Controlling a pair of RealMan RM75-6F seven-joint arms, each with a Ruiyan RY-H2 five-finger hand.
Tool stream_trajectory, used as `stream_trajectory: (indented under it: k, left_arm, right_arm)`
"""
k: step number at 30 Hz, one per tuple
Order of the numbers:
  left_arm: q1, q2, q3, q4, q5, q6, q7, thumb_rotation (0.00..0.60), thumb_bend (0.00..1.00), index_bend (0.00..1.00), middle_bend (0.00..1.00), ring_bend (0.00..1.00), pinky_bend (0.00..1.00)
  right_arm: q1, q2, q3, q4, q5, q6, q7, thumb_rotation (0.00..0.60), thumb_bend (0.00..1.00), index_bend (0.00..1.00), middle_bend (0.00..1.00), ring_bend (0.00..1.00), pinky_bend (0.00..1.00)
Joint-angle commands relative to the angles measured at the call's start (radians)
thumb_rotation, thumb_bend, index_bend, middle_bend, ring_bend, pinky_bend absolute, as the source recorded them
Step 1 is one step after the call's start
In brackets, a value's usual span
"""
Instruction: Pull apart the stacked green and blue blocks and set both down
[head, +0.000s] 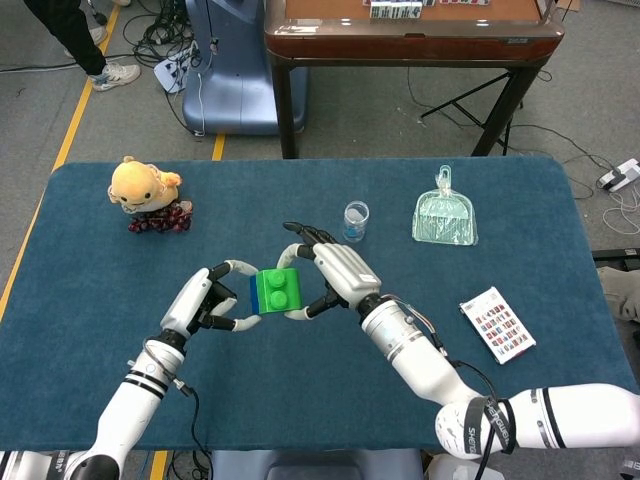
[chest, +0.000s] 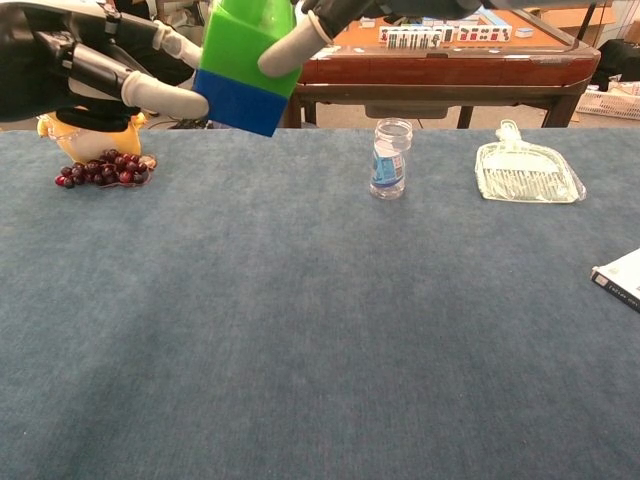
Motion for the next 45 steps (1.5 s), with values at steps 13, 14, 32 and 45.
stream_trajectory:
  k: [13, 14, 32, 45]
  left_arm:
    - [0.015, 0.006, -0.014, 0.000, 0.018, -0.057, -0.040, 0.600, 0.00, 0.47, 1.00, 1.00, 1.00]
    - [0.015, 0.005, -0.015, 0.001, 0.019, -0.056, -0.040, 0.600, 0.00, 0.49, 1.00, 1.00, 1.00]
    - [0.034, -0.043, -0.009, 0.022, 0.057, -0.010, -0.025, 0.600, 0.05, 0.77, 1.00, 1.00, 1.00]
    - [0.049, -0.066, -0.009, 0.038, 0.067, 0.003, -0.017, 0.600, 0.06, 0.85, 1.00, 1.00, 1.00]
  right_arm:
    - [0.006, -0.009, -0.008, 0.012, -0.008, -0.005, 0.015, 0.600, 0.04, 0.64, 0.05, 0.00, 0.03]
    - [0.007, -0.010, -0.009, 0.013, -0.008, -0.005, 0.016, 0.600, 0.04, 0.64, 0.05, 0.00, 0.03]
    - [0.002, -0.015, -0.014, 0.020, -0.022, -0.006, 0.037, 0.600, 0.04, 0.64, 0.05, 0.00, 0.03]
    - [-0.011, -0.016, -0.013, 0.017, -0.047, -0.006, 0.061, 0.600, 0.04, 0.64, 0.05, 0.00, 0.03]
